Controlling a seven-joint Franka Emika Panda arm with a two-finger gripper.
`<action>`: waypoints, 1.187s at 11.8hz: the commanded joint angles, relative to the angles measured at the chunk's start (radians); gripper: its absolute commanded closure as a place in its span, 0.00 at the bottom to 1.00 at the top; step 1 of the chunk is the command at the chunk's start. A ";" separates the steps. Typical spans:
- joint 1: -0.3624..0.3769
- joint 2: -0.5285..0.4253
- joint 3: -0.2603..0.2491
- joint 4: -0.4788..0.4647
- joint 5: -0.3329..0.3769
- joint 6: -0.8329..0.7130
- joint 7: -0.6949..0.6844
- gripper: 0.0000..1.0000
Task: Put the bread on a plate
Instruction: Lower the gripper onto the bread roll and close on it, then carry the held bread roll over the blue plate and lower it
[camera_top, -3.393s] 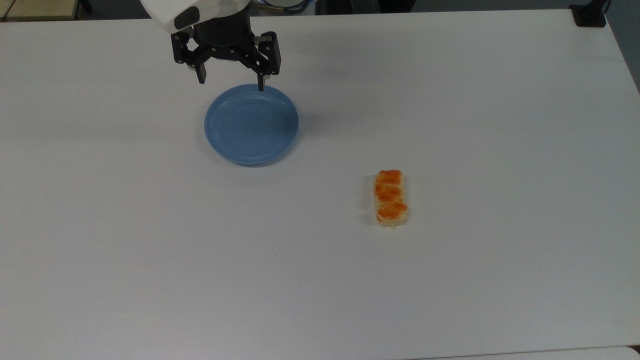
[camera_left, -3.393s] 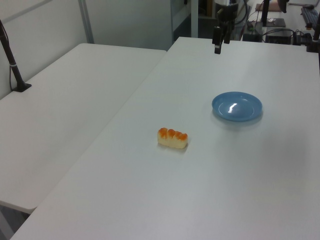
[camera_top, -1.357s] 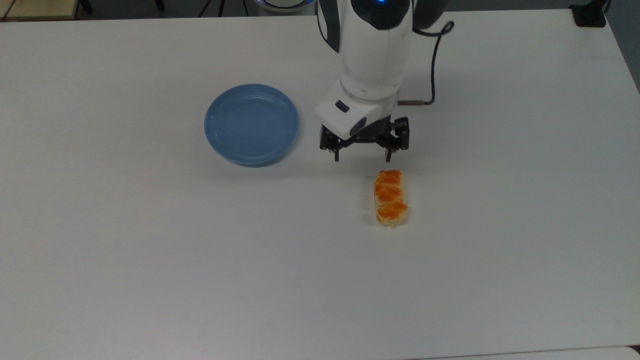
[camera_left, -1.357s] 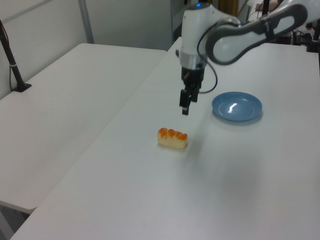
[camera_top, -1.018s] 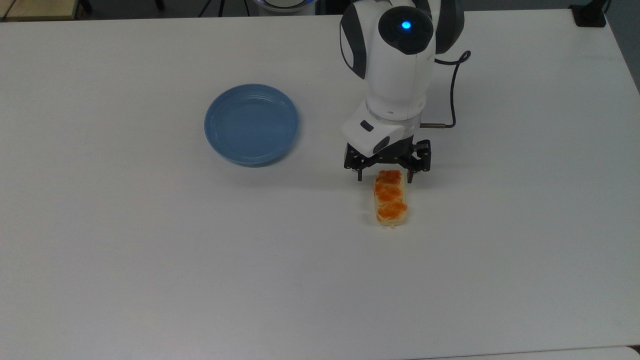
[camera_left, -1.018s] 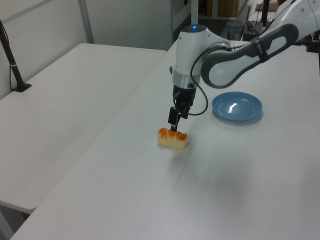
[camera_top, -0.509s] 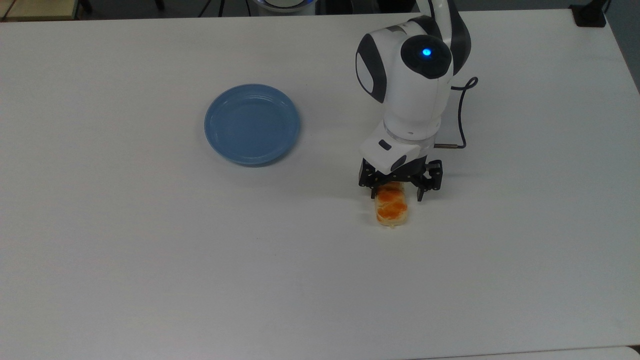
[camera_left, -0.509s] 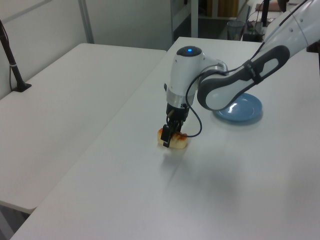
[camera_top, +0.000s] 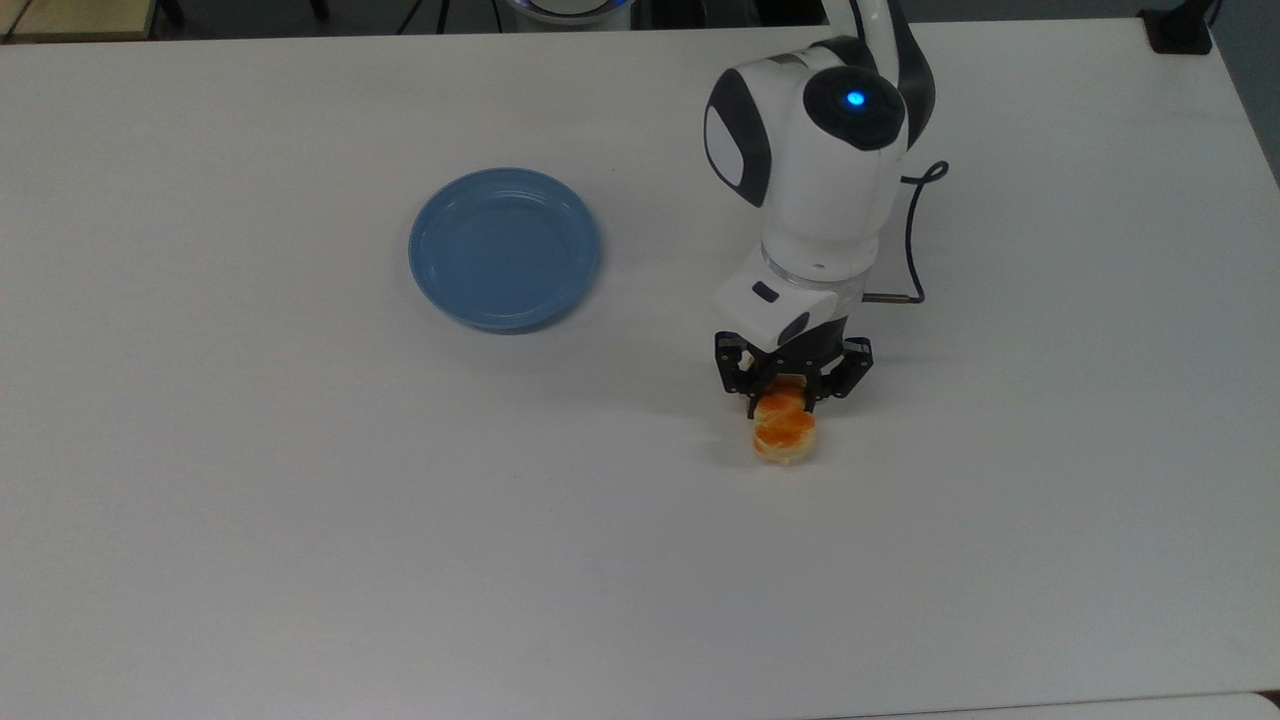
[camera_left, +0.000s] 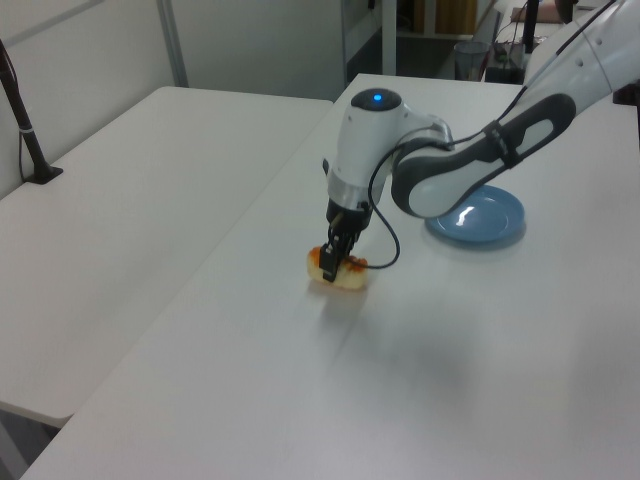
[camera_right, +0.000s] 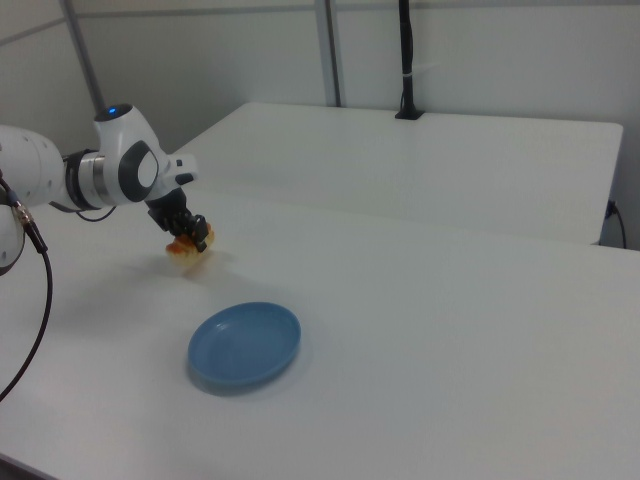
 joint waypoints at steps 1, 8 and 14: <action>-0.069 -0.158 0.003 -0.102 -0.001 -0.167 -0.132 0.47; -0.290 -0.425 0.024 -0.429 0.027 -0.304 -0.496 0.42; -0.319 -0.433 0.004 -0.540 0.021 -0.287 -0.525 0.30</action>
